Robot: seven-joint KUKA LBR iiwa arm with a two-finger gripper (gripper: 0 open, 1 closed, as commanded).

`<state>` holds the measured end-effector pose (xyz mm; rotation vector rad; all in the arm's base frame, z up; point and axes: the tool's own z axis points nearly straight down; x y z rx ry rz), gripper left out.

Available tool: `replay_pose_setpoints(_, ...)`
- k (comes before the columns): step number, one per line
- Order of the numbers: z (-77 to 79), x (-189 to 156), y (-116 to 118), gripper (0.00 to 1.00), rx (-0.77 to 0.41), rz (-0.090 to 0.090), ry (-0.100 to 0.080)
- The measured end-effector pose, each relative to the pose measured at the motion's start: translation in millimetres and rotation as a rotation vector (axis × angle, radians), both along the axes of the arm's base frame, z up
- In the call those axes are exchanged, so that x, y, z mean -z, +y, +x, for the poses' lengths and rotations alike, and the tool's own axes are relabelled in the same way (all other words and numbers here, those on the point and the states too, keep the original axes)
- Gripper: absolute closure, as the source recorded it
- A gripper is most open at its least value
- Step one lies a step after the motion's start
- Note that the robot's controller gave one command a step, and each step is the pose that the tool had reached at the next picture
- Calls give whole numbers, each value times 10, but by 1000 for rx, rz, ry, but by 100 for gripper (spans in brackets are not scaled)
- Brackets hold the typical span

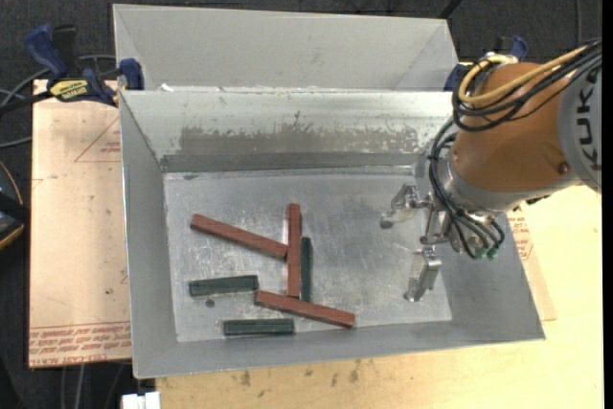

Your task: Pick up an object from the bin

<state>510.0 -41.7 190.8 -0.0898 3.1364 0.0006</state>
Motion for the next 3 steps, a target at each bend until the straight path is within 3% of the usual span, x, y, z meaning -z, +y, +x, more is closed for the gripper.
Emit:
replay_pose_setpoints(1,238,-96,529,0,3,-1,6)
replay_pose_setpoints(2,384,459,649,0,-57,1,-4)
replay_pose_setpoints(3,-178,1077,724,100,-73,0,1)
